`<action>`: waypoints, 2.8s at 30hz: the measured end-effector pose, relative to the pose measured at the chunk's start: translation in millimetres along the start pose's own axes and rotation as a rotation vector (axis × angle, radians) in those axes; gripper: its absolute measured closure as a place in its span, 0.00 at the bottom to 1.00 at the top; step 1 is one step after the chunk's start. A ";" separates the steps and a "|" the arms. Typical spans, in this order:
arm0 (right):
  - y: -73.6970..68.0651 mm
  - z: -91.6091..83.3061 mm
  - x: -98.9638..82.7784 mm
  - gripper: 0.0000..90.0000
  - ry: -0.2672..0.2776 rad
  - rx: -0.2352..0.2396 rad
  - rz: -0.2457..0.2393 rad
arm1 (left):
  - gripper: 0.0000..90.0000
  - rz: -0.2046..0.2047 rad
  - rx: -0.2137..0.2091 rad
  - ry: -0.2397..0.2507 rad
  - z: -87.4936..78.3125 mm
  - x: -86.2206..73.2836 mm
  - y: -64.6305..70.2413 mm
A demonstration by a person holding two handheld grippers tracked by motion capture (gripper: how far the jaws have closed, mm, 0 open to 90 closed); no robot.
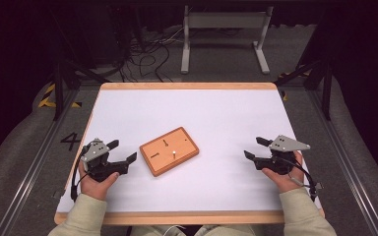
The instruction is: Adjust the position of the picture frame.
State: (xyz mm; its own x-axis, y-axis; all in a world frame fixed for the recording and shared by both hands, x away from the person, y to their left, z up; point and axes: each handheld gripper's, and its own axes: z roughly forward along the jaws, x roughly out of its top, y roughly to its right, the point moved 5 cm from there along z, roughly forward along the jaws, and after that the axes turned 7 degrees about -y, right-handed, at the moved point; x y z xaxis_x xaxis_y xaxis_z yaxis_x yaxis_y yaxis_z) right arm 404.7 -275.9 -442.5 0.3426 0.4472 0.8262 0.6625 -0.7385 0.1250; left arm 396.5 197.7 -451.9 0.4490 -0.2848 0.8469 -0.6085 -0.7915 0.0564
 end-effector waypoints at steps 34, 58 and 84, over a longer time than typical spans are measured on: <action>-0.7 -4.3 -4.1 0.47 0.003 0.026 0.005 | 0.68 -0.043 0.022 -0.074 11.6 6.7 -6.5; -1.2 -7.5 -8.3 0.47 -0.013 0.024 0.017 | 1.00 -0.112 -0.048 -0.455 48.8 -3.8 -2.9; -2.9 -11.1 -11.5 0.47 -0.018 0.023 0.022 | 1.00 -0.121 -0.037 -0.452 108.3 22.5 1.3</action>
State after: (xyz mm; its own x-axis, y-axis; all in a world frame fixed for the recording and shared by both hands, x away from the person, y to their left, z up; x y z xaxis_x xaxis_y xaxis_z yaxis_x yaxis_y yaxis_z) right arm 391.4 -284.5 -446.3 0.3694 0.4398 0.8186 0.6694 -0.7369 0.0939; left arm 476.6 131.7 -490.0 0.7532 -0.4047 0.5185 -0.5533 -0.8161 0.1668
